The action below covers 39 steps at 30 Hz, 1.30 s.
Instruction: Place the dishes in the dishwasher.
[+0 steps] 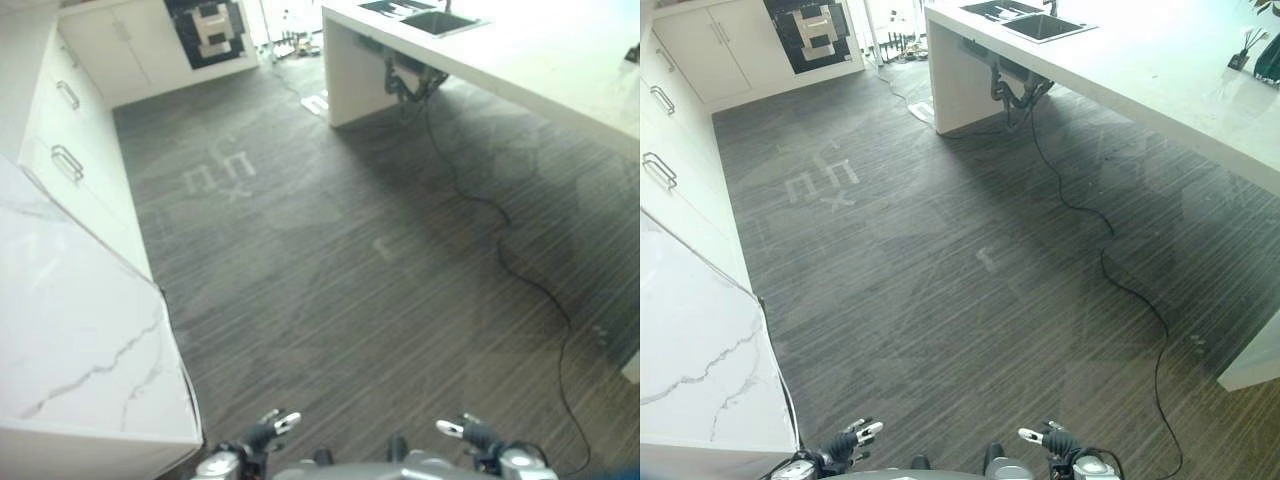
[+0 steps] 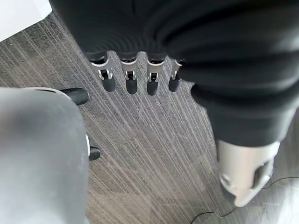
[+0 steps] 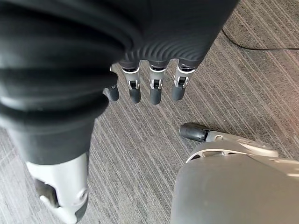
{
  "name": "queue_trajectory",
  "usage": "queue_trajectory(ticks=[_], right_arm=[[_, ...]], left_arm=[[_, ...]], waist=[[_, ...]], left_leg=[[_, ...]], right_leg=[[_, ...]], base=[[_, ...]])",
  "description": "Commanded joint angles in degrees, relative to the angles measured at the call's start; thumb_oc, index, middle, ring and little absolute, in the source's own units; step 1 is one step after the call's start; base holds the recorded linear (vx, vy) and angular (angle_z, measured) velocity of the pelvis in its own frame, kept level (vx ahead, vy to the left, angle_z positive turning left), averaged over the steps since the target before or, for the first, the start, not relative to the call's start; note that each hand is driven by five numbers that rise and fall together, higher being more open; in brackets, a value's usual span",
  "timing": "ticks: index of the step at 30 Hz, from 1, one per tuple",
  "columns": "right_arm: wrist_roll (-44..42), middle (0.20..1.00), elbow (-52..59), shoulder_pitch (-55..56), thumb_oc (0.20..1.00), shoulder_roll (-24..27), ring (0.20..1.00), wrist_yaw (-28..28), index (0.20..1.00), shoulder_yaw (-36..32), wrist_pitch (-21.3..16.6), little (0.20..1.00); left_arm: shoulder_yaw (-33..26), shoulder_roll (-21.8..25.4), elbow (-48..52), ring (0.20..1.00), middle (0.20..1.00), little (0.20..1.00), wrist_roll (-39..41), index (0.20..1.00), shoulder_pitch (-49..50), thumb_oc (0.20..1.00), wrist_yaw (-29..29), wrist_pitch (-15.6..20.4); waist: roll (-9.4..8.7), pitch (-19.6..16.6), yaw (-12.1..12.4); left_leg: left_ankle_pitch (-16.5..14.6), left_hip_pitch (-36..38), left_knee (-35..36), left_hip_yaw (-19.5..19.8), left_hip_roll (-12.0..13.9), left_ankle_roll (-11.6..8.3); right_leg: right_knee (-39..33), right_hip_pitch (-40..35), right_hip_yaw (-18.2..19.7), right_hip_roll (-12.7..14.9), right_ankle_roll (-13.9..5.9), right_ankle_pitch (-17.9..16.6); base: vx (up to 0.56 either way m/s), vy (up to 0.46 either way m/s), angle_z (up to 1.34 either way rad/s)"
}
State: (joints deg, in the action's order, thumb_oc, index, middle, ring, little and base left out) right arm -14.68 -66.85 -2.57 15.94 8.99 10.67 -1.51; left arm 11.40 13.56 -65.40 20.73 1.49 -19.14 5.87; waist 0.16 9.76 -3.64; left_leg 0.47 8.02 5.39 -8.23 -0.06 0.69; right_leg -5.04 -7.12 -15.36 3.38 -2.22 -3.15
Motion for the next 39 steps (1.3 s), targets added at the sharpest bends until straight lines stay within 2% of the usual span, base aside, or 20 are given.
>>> queue_trajectory(ticks=[1,4,7,11,14,16,18,20,22,23,25,27,28,29,30,32,33,35,36,39], right_arm=[[-1.3,1.000,-1.2,-3.2,1.000,0.5,1.000,-0.6,1.000,0.4,0.2,1.000],[-2.1,1.000,-1.5,-3.1,1.000,0.7,1.000,-0.5,1.000,-0.2,0.0,1.000],[-0.5,1.000,-1.6,-3.0,1.000,0.6,1.000,-0.7,1.000,-0.2,0.4,1.000],[-1.7,1.000,-1.9,-2.8,1.000,0.2,1.000,-0.9,1.000,-0.6,0.5,1.000],[-3.6,1.000,-1.8,-2.7,1.000,-0.2,1.000,0.6,1.000,-0.5,-1.2,1.000],[-5.7,1.000,-1.5,-2.8,1.000,-0.2,1.000,1.6,1.000,-0.4,-1.3,1.000],[-12.0,1.000,-0.8,-3.1,1.000,-0.5,1.000,3.5,1.000,-0.7,0.0,1.000],[-11.8,1.000,-0.9,-3.2,1.000,-0.3,1.000,3.8,1.000,-0.8,-0.5,1.000],[-11.0,1.000,-0.3,-3.2,1.000,0.0,1.000,4.4,1.000,-0.9,-2.9,1.000],[-10.2,1.000,0.9,-3.5,1.000,0.9,1.000,4.7,1.000,-0.9,-3.7,1.000],[-10.1,1.000,1.4,-3.6,1.000,1.4,1.000,5.2,1.000,-1.1,-4.0,1.000],[-9.6,1.000,1.2,-3.8,1.000,1.8,1.000,5.4,1.000,-1.0,-4.3,1.000],[-9.3,1.000,1.4,-3.8,1.000,2.0,1.000,5.4,1.000,-1.0,-4.2,1.000],[-9.5,1.000,1.7,-3.7,1.000,2.2,1.000,5.1,1.000,-0.9,-3.7,1.000],[-10.4,1.000,1.6,-3.6,1.000,2.3,1.000,4.7,1.000,-0.8,-3.4,1.000],[-11.0,1.000,0.7,-3.6,1.000,2.6,1.000,5.1,1.000,-1.1,-3.4,1.000],[-10.4,1.000,0.2,-3.6,1.000,2.8,1.000,5.5,1.000,-1.3,-3.6,1.000],[-9.8,1.000,-0.1,-3.5,1.000,2.7,1.000,5.4,1.000,-1.5,-4.3,1.000],[-9.9,1.000,-0.3,-3.3,1.000,2.4,1.000,5.0,1.000,-1.7,-4.7,1.000],[-10.0,1.000,-0.7,-2.7,1.000,1.8,1.000,5.7,1.000,-2.6,-6.0,1.000]], left_arm=[[2.7,-1.7,-1.9,1.000,1.000,1.000,-2.5,1.000,-5.0,1.000,0.6,-0.4],[2.2,-1.6,-2.1,1.000,1.000,1.000,-1.9,1.000,-4.8,1.000,-1.0,-2.9],[1.6,-1.8,-2.5,1.000,1.000,1.000,-0.7,1.000,-4.6,1.000,0.4,-5.3],[-1.2,-2.6,-3.5,1.000,1.000,1.000,7.7,1.000,-4.7,1.000,4.4,-8.3],[-2.5,-2.9,-3.9,1.000,1.000,1.000,5.7,1.000,-4.5,1.000,3.8,-6.5],[-2.3,-3.3,-3.8,1.000,1.000,1.000,6.5,1.000,-4.6,1.000,3.5,-6.5],[-2.3,-3.8,-2.7,1.000,1.000,1.000,8.3,1.000,-5.4,1.000,5.5,-6.0],[-2.1,-4.1,-2.3,1.000,1.000,1.000,7.3,1.000,-6.0,1.000,5.7,-6.0],[-1.6,-4.2,-1.7,1.000,1.000,1.000,6.5,1.000,-6.5,1.000,7.7,-5.4],[-2.6,-3.9,-1.2,1.000,1.000,1.000,8.0,1.000,-6.8,1.000,8.0,-5.8],[-3.7,-3.8,-0.6,1.000,1.000,1.000,8.5,1.000,-7.0,1.000,7.9,-6.8],[-4.3,-3.5,-0.7,1.000,1.000,1.000,8.2,1.000,-6.6,1.000,6.8,-7.4],[-4.5,-3.6,-1.0,1.000,1.000,1.000,7.3,1.000,-6.3,1.000,6.3,-7.7],[-4.6,-3.8,-1.4,1.000,1.000,1.000,6.6,1.000,-6.0,1.000,6.3,-7.9],[-4.3,-4.0,-2.0,1.000,1.000,1.000,6.8,1.000,-5.9,1.000,6.5,-8.2],[-4.4,-4.2,-3.2,1.000,1.000,1.000,6.6,1.000,-5.8,1.000,5.9,-8.5],[-4.6,-4.4,-4.0,1.000,1.000,1.000,7.1,1.000,-5.7,1.000,5.6,-9.1],[-5.3,-4.4,-4.4,1.000,1.000,1.000,7.6,1.000,-5.5,1.000,5.4,-10.5],[-6.0,-4.2,-5.0,1.000,1.000,1.000,7.6,1.000,-5.2,1.000,5.5,-11.5],[-6.3,-3.5,-5.9,1.000,1.000,1.000,7.0,1.000,-5.5,1.000,4.5,-11.5]], waist=[[1.83,0.8,1.2],[1.95,0.9,1.2],[2.06,1.1,1.0],[1.99,1.3,1.0],[1.62,1.4,1.3],[1.55,1.5,1.3],[1.55,1.9,0.8],[1.65,2.1,0.6],[1.25,2.7,0.1],[0.51,3.9,0.3],[0.73,4.7,0.4],[1.31,5.3,0.8],[1.83,5.8,1.2],[2.36,6.4,1.6],[2.58,6.8,1.9],[2.95,7.6,2.3],[3.18,8.1,2.1],[2.97,8.2,1.6],[3.19,8.1,2.1],[2.69,6.9,2.9]], left_leg=[[-4.9,0.7,-1.1,-3.8,2.1,-1.42],[-4.9,0.7,-1.2,-3.6,2.1,-1.39],[-4.9,0.7,-1.3,-3.7,2.2,-1.38],[-5.2,0.9,-1.8,-3.3,2.3,-1.24],[-6.0,0.5,-4.1,-3.1,2.4,-1.11],[-6.3,0.4,-4.9,-2.9,2.4,-0.96],[-7.4,-0.2,-8.1,-2.0,2.2,-0.63],[-7.9,-0.6,-9.4,-1.6,2.1,-0.53],[-10.0,-2.3,-15.7,-1.5,2.0,-0.55],[-9.3,-7.6,-25.9,-1.5,2.5,-1.13],[-7.5,-10.6,-28.6,-1.5,3.0,-1.48],[-5.0,-11.9,-25.7,-2.0,3.4,-2.17],[-1.9,-13.0,-22.1,-2.0,4.1,-3.07],[2.0,-14.4,-18.4,-1.5,5.3,-4.17],[4.2,-15.6,-16.2,-1.4,6.3,-4.82],[6.6,-16.7,-12.8,-2.6,9.0,-5.50],[6.9,-16.5,-11.4,-4.5,10.6,-5.67],[5.3,-14.9,-10.3,-6.6,11.0,-5.87],[5.4,-15.2,-10.4,-6.7,10.9,-5.04],[2.9,-15.3,-10.1,-5.9,8.4,-3.24]], right_leg=[[3.7,-0.9,-1.9,0.3,-2.31,8.9],[3.8,-1.0,-1.8,0.2,-2.24,9.0],[4.1,-0.9,-1.4,0.2,-2.09,9.2],[4.5,-1.2,-1.2,-0.1,-1.72,9.6],[5.0,-1.3,-1.2,-0.1,-1.24,10.0],[5.2,-1.3,-1.1,-0.2,-1.01,10.1],[6.3,-1.3,0.4,-1.1,-0.05,10.8],[6.9,-1.3,1.0,-1.5,0.36,11.2],[7.9,-1.7,1.7,-1.6,1.20,11.6],[8.7,-1.9,2.3,-1.1,2.03,11.4],[9.3,-1.9,2.5,-1.5,2.46,11.6],[9.7,-2.2,2.5,-2.1,2.48,12.3],[9.8,-2.7,2.7,-2.7,2.54,12.7],[9.6,-3.4,2.8,-3.4,2.69,13.0],[9.3,-3.9,2.9,-3.8,2.73,13.1],[9.2,-4.9,2.4,-3.8,2.78,13.5],[9.7,-5.2,1.2,-3.1,2.55,14.1],[10.8,-5.8,0.1,-1.6,1.78,15.6],[12.0,-6.0,0.3,-1.2,1.63,16.4],[14.9,-7.6,1.3,-0.8,0.74,20.0]], base=[[0.00,0.000,0.00],[0.00,0.000,0.00],[0.00,0.000,0.00],[0.01,-0.021,0.02],[0.01,-0.095,0.12],[-0.01,-0.081,0.08],[-0.03,-0.101,0.02],[-0.02,-0.061,0.03],[0.07,-0.109,0.04],[0.12,-0.110,0.14],[0.09,-0.029,0.14],[0.16,0.050,-0.11],[0.29,0.095,-0.10],[0.36,0.127,-0.02],[0.34,0.140,-0.01],[0.31,0.193,-0.02],[0.35,0.266,-0.07],[0.33,0.318,-0.07],[0.31,0.346,0.04],[0.35,0.348,-0.07]])
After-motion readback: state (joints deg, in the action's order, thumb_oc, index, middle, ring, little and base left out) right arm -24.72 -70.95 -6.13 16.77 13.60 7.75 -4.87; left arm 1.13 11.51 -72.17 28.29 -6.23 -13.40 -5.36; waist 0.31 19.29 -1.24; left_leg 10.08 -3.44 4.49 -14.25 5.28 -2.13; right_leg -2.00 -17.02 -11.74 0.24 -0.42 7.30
